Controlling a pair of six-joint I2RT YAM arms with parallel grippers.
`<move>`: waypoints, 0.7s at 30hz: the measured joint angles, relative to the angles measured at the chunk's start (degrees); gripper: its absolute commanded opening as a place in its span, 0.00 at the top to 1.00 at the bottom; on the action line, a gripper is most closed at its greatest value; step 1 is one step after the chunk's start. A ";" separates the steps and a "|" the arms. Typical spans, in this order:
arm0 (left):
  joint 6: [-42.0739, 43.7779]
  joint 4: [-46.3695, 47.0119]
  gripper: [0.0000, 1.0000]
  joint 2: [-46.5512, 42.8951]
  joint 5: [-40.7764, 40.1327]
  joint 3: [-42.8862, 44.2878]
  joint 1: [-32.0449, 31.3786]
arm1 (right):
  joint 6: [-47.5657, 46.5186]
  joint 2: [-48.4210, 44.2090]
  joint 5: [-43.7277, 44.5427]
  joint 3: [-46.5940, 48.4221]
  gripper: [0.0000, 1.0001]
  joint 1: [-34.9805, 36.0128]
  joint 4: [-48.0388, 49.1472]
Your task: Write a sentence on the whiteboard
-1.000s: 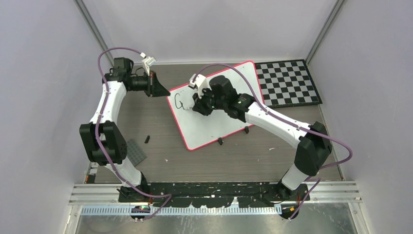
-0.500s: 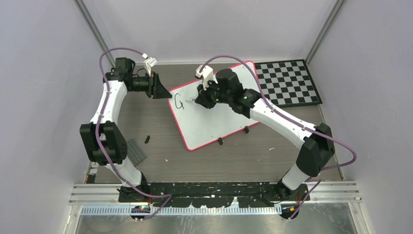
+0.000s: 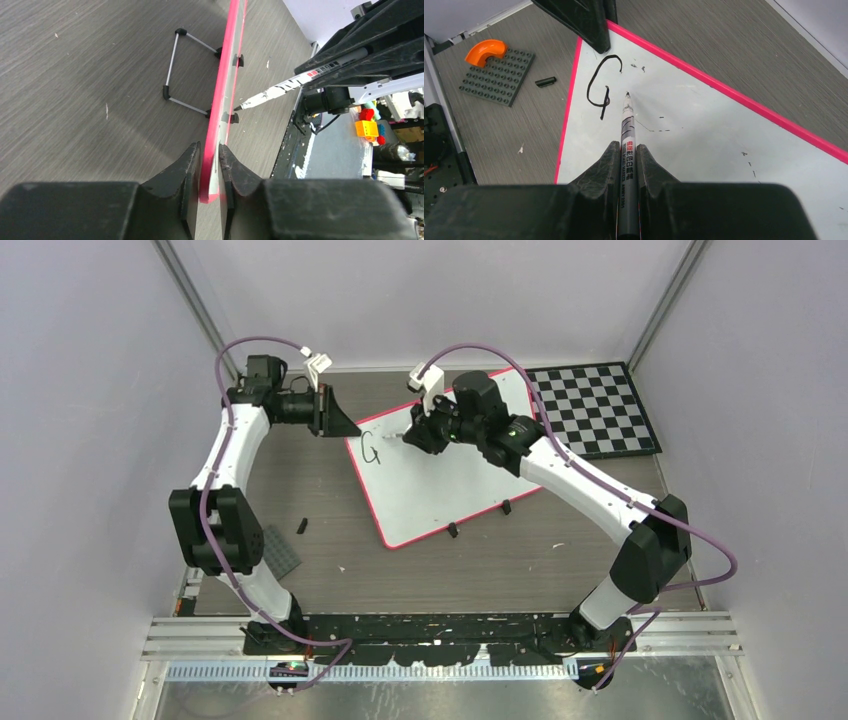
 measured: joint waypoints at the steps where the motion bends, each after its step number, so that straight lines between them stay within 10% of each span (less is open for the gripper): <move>1: -0.44 0.39 0.87 0.20 0.07 -0.02 -0.04 | -0.20 0.00 -0.28 0.09 1.00 0.00 -0.17; 21: -0.02 1.31 1.00 0.87 1.53 -0.04 -0.15 | -2.64 0.07 -1.62 0.24 1.00 1.07 -2.05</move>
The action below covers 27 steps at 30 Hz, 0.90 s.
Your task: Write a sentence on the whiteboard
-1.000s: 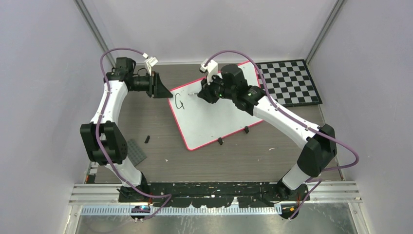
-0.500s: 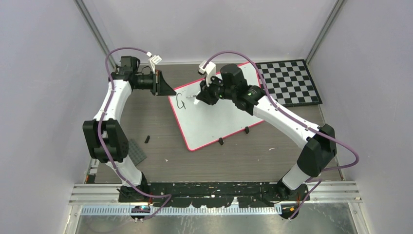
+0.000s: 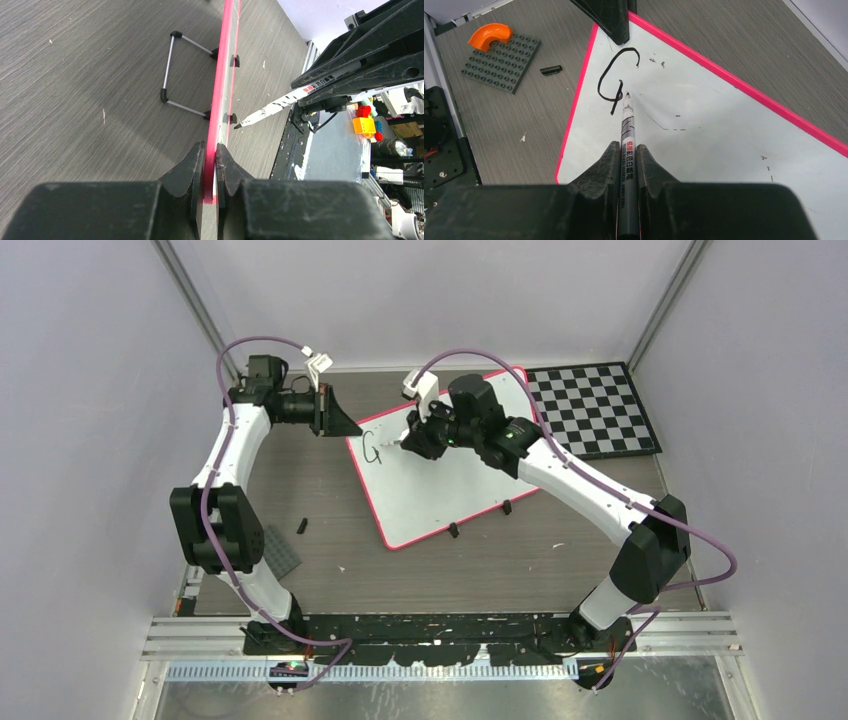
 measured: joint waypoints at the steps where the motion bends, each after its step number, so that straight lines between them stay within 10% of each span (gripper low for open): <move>1: 0.02 -0.02 1.00 0.00 0.00 -0.02 -0.02 | -0.04 0.00 0.22 0.00 1.00 0.00 0.00; 27: 2.27 -1.27 1.00 0.00 -0.07 -0.02 0.00 | -2.67 1.55 2.27 -0.72 1.00 1.09 -0.79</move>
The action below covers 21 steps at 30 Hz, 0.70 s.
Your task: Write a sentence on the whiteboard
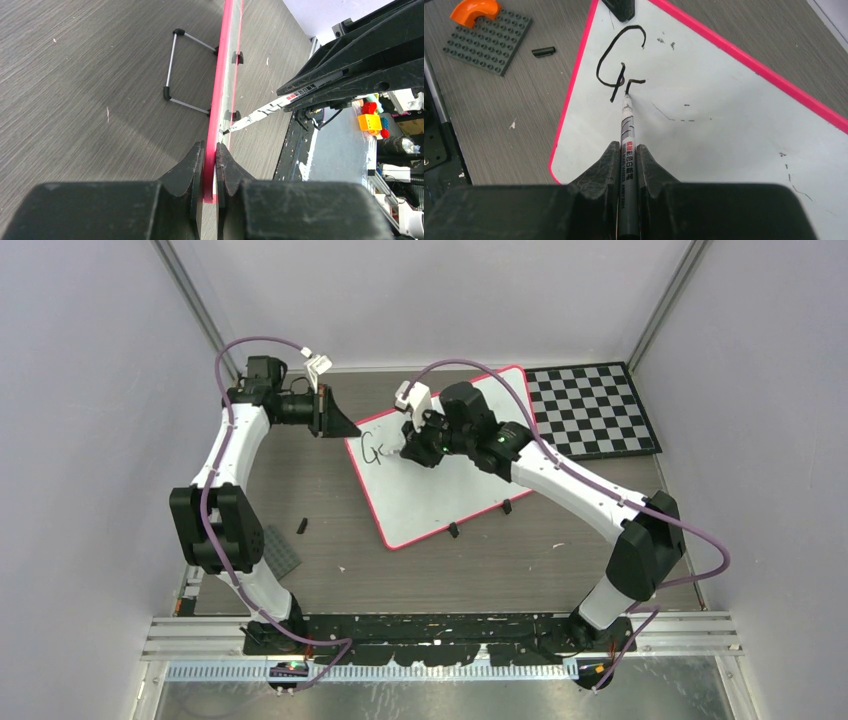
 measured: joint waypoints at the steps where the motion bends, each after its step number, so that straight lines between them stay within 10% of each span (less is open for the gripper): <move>1: 0.31 -0.11 1.00 0.00 0.00 0.00 0.02 | -0.22 -0.13 -0.02 -0.28 1.00 0.02 -0.15; 21: 1.01 -0.55 1.00 0.00 -0.13 0.00 0.11 | -2.21 0.07 -0.42 2.75 1.00 -2.73 -3.08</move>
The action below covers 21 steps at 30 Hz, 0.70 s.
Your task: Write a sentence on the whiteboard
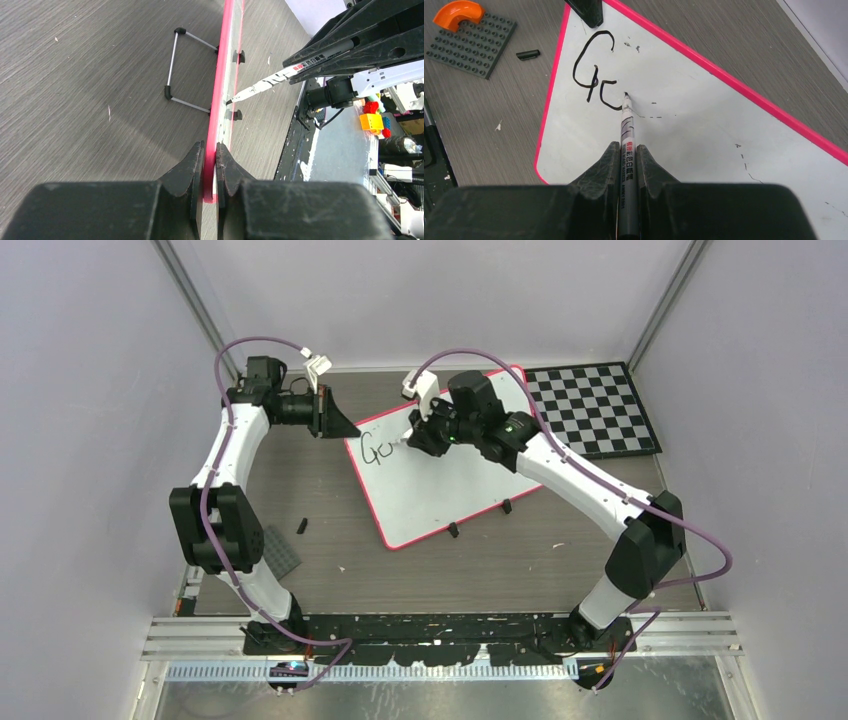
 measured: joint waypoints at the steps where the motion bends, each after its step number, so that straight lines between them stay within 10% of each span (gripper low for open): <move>1: 0.00 0.00 1.00 0.00 -0.04 0.00 0.00 | 0.02 0.15 -0.02 0.17 1.00 0.07 0.04; 21: 1.20 -0.87 1.00 0.00 0.55 0.24 0.00 | 3.63 0.46 -1.14 0.48 1.00 -0.02 0.61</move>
